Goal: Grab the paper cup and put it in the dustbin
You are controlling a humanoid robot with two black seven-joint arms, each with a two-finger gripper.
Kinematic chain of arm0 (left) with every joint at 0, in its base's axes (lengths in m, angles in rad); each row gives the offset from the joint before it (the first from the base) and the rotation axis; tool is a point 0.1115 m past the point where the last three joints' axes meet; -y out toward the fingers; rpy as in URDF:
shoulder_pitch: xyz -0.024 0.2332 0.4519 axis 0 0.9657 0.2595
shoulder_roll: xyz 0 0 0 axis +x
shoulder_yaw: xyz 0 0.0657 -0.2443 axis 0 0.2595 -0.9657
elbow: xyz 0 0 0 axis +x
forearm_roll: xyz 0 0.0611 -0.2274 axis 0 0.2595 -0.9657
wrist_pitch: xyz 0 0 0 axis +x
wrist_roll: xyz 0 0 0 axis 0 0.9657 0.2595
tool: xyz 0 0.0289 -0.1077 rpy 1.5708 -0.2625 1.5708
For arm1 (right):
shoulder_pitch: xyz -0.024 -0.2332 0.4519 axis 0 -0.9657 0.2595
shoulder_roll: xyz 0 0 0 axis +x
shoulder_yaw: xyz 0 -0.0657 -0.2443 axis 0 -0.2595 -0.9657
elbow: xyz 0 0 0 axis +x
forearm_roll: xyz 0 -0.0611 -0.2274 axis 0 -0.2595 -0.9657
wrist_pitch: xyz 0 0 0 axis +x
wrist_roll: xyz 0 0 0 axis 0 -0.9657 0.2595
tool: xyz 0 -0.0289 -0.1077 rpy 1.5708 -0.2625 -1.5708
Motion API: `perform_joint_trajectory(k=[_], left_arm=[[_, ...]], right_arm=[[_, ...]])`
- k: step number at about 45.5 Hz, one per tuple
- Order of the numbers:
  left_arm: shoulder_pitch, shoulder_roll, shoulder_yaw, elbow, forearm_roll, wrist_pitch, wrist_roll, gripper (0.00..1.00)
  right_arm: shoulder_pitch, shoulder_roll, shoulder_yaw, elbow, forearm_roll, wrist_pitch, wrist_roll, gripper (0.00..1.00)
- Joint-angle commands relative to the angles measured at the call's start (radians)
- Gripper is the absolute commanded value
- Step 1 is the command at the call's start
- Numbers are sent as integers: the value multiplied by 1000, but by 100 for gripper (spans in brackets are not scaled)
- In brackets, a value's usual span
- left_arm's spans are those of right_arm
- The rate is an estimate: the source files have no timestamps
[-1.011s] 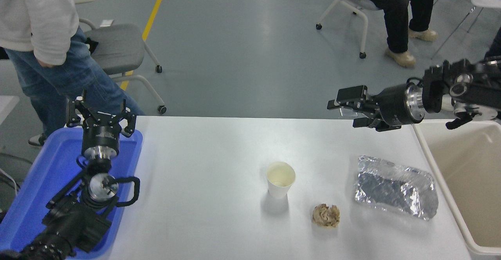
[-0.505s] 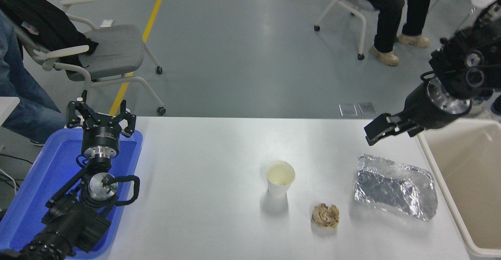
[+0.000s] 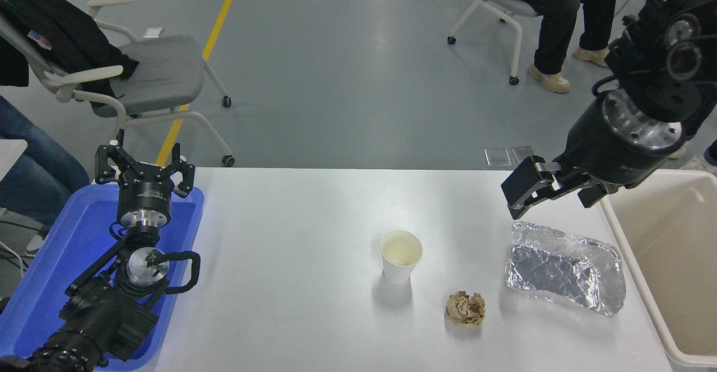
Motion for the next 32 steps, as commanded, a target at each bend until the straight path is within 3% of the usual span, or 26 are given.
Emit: perform_joint_trajectory(k=[1,7,16,32], left_arm=[[0,0,2,0,0,0,-1,99],[0,0,0,0,0,0,-1,99],[0,0,0,0,0,0,-1,99],[-2,0,0,0,0,0,-1,99]], right_arm=[[-172,121,99,-153,43,-120,0,100],[-304,182,148,-260,43,-212,-5,100],[-502,207,232,-407,18,-282,-46,100],[-796,219,321,-587,-140,-371,-46,100]])
